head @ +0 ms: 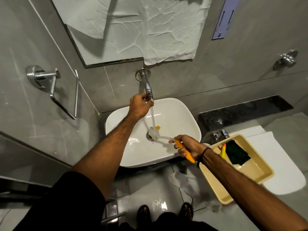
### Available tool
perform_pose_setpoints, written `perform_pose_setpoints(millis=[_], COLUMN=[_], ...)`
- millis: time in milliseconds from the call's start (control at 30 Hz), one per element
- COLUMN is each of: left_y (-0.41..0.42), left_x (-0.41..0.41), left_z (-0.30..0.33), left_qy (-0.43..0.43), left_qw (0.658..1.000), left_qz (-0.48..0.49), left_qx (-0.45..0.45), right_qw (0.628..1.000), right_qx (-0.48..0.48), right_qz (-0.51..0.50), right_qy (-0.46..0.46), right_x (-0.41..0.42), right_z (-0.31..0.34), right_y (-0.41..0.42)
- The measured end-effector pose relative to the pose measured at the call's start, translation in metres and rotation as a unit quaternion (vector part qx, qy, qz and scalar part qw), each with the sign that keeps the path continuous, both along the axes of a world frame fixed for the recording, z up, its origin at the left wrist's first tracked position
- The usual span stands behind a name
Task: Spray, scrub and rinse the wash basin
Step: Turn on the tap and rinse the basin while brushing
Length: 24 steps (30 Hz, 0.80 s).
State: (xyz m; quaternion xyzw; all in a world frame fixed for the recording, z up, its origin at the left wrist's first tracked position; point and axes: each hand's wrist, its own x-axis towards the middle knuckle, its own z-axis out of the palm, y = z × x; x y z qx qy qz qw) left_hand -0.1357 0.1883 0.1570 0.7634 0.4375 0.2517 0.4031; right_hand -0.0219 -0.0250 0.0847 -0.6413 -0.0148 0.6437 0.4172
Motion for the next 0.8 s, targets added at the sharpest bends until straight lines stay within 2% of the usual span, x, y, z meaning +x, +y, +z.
perform_pose_setpoints(millis=[233,400,800], left_y=[0.005,0.007,0.014], left_x=[0.000,-0.001,0.000], left_z=[-0.001,-0.002,-0.007], left_qy=[-0.018,-0.028,-0.045], left_qw=[0.999,0.998,0.994], left_qz=[0.002,-0.006,-0.013], left_qx=[-0.030,-0.063,-0.096], right_qw=[0.998,0.986,0.944], right_qx=[-0.010,-0.038,-0.051], right_qz=[0.037,0.100,0.095], right_qy=[-0.039,-0.129,-0.313], right_x=[-0.005,-0.017,-0.028], right_z=[0.006,0.013,0.003], right_y=[-0.006,-0.004,-0.009])
